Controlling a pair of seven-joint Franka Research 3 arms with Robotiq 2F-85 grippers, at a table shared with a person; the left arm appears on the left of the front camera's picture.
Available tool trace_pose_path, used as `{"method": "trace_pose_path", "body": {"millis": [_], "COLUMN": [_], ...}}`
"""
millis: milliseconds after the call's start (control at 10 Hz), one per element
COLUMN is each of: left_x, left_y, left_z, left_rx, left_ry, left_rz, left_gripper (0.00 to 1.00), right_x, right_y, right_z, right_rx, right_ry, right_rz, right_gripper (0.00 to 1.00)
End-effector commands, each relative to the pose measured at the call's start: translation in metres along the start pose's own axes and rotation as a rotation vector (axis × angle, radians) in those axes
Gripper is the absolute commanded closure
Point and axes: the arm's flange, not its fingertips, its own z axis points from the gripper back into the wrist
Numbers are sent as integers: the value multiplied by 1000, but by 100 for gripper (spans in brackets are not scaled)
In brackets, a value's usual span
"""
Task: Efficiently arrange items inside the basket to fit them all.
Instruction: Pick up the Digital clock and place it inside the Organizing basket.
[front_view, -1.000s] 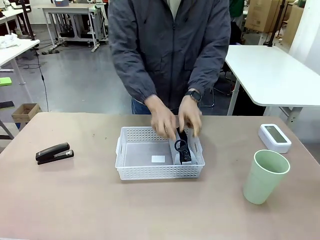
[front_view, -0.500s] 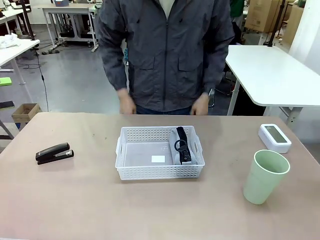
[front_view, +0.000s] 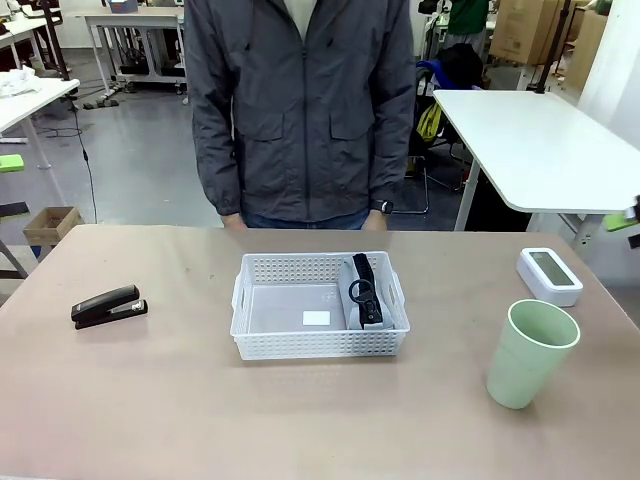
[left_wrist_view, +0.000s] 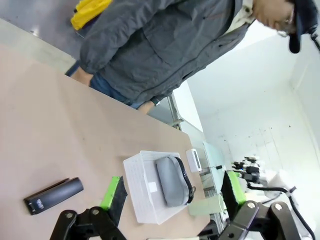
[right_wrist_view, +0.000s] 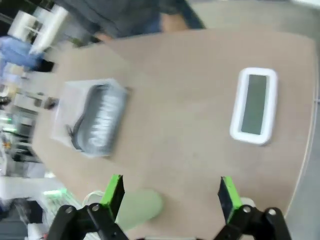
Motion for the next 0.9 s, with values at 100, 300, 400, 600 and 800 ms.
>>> {"method": "trace_pose_path", "body": {"millis": [100,300,400,600,800], "left_x": [-1,-1,-1,-1,-1], "left_y": [-1,-1,-1,-1,-1], "left_z": [1,1,1,1,1], "left_rx": [-9,-9,-9,-9,-9], "left_ry": [-2,-2,-2,-2,-2], "left_rz": [-8,-8,-8,-8,-8], "left_gripper": [0,0,0,0,0], "right_x": [15,13,16,18,34], "right_y": [16,14,23,16,16], "right_z": [-28,-13,-37,-27,-46], "right_rx": [-357,-248,-320,-317,-400], "right_ry": [267,-27,211,157,199], "right_rz": [201,147,201,198,138], "right_gripper": [0,0,0,0,0]}}
